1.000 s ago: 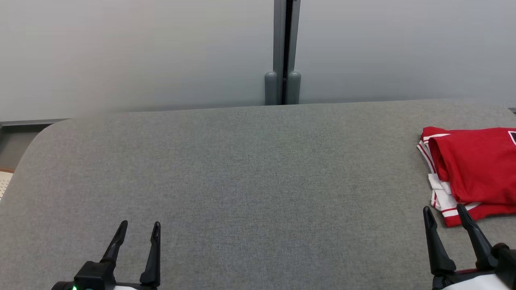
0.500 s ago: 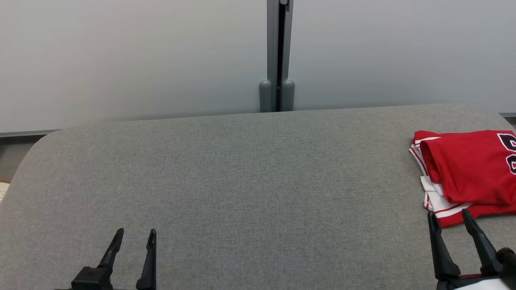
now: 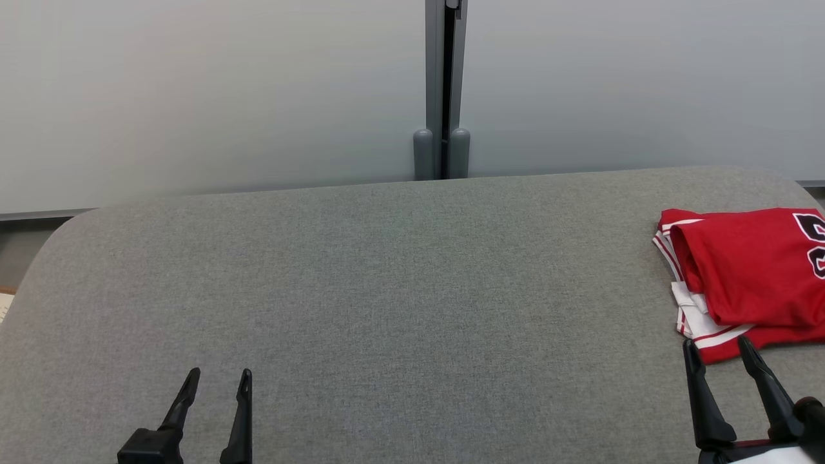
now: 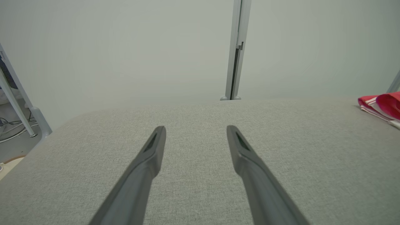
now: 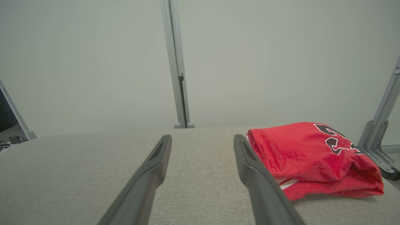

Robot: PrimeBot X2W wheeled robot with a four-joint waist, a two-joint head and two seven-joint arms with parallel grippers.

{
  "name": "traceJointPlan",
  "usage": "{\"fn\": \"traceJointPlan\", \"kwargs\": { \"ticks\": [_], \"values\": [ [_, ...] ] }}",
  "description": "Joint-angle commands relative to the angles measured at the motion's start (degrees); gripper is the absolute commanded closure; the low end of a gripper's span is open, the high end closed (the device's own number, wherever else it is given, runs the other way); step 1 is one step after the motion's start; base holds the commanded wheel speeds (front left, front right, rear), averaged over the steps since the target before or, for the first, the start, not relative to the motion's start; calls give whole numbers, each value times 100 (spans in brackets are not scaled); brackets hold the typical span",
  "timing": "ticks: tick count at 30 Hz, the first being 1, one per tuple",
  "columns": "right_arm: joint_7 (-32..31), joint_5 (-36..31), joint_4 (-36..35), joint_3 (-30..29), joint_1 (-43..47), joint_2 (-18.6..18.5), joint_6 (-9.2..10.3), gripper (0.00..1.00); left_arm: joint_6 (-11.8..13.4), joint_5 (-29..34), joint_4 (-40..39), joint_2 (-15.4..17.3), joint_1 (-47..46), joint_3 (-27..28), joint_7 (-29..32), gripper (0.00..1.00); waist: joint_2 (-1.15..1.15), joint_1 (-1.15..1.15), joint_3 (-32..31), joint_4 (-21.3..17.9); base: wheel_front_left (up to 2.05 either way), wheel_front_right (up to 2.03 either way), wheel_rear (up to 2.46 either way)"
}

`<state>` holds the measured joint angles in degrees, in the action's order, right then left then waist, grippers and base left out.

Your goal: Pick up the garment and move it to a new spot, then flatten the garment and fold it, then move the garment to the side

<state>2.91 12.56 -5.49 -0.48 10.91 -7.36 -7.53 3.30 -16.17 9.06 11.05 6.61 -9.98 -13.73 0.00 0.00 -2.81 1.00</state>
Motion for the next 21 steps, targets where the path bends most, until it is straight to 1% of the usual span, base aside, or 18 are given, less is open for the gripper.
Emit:
{"fn": "traceJointPlan", "kwargs": {
  "ticks": [1, 9, 10, 13, 20, 21],
  "values": [
    [-21, 26, -36, -2, 58, -37, 8, 0, 27, -18, 1, 19, -50, 6, -35, 0, 0, 0, 1, 0, 0, 0, 0],
    [-44, 43, -72, -7, 60, -59, 8, 0, 46, -17, -17, 15, -90, -57, -46, 0, 0, 0, 41, 18, 0, 0, 0],
    [-40, 47, -55, -8, 28, -25, 0, 100, 25, -11, -7, -4, -8, -56, -15, 100, 0, 0, 41, 17, 0, 0, 0],
    [-43, 72, 98, 9, 70, 43, -1, 100, 21, -33, 143, -90, 52, -73, 18, 100, 0, 0, 44, 15, 0, 0, 0],
    [-95, 879, 257, -8, -93, 51, -1, 100, -86, -772, 179, -159, -85, 96, 212, 100, 0, 0, 58, 9, 0, 0, 0],
    [-95, 879, 257, -8, -93, 51, -1, 100, -86, -772, 179, -159, -85, 96, 212, 100, 0, 0, 58, 9, 0, 0, 0]
  ]
}}
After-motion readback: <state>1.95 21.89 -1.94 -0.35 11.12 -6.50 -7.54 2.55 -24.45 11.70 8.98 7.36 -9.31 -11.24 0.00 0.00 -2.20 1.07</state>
